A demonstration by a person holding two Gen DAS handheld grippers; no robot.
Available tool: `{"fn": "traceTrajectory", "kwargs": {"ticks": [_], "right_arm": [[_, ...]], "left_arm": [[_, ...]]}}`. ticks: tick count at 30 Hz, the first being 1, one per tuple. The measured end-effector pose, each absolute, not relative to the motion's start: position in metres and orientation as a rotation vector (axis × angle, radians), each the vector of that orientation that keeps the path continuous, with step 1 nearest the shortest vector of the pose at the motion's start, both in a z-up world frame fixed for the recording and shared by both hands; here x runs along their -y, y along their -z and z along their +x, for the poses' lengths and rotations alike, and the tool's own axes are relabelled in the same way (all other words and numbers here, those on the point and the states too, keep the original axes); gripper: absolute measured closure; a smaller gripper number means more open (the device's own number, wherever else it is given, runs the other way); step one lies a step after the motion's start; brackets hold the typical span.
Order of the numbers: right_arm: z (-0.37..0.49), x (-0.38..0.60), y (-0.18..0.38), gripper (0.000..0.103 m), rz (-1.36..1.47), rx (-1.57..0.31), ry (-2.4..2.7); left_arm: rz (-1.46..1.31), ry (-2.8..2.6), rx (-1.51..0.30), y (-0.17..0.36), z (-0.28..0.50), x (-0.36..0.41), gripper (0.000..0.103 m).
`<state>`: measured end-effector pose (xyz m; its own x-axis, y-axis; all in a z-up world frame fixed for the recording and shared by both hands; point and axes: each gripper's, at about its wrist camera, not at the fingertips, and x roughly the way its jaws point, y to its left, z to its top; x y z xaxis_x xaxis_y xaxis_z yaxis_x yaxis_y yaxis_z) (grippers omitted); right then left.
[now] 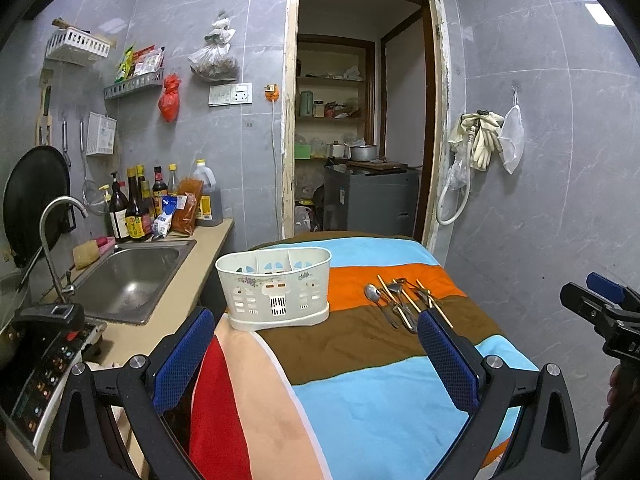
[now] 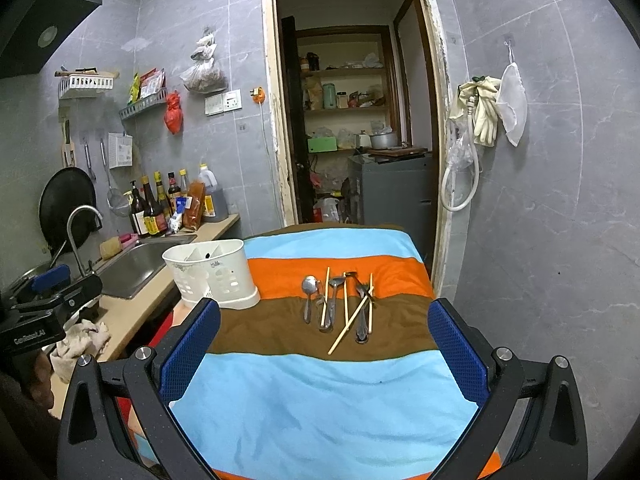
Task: Organize utensils
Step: 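Move both tools down toward the pile of utensils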
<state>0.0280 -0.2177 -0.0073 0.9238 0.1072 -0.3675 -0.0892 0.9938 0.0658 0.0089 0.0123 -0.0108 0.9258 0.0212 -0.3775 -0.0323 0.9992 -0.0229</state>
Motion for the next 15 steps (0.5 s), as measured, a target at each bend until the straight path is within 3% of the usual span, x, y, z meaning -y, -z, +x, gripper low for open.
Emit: {"fn": "traceTrajectory", "kwargs": {"ticks": [15], "right_arm": [[0.092,0.255,-0.019,0.001,0.05,-0.334,-0.086]], "left_arm": [[-0.032,-0.029,-0.344,-0.01,0.082,0.02,0.001]]}}
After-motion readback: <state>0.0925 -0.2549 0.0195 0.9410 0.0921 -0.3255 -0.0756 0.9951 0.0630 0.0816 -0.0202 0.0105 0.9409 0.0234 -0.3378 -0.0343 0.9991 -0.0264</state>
